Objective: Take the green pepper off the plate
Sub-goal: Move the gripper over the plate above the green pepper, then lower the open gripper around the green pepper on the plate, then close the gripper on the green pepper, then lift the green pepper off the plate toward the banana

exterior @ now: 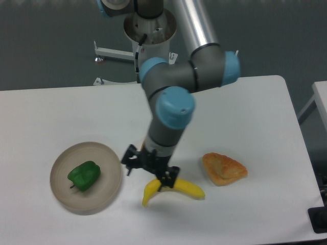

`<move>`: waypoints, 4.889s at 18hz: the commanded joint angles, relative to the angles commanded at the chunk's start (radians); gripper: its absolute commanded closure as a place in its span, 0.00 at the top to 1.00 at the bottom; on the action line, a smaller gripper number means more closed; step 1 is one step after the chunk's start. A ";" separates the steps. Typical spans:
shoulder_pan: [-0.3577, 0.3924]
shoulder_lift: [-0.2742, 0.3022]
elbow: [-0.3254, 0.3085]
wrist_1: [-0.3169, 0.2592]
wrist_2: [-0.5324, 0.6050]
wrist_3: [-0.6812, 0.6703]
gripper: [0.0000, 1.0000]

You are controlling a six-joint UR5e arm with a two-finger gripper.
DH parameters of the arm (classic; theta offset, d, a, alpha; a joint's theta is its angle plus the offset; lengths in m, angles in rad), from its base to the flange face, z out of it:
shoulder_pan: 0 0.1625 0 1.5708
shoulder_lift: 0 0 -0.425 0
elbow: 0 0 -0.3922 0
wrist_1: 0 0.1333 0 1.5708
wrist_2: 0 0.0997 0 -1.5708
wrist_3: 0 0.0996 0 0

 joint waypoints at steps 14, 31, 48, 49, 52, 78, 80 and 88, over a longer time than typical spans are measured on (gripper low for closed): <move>-0.114 0.022 -0.183 0.155 0.008 -0.046 1.00; -0.146 0.011 -0.200 0.203 0.009 -0.037 1.00; -0.164 -0.021 -0.200 0.223 0.009 -0.034 1.00; -0.164 -0.021 -0.200 0.223 0.009 -0.035 1.00; -0.164 -0.023 -0.198 0.223 0.009 -0.035 1.00; -0.122 0.032 -0.183 0.215 0.054 0.079 0.39; -0.072 0.066 -0.181 0.210 0.054 0.101 0.39; 0.138 0.081 -0.119 0.201 0.109 0.352 0.39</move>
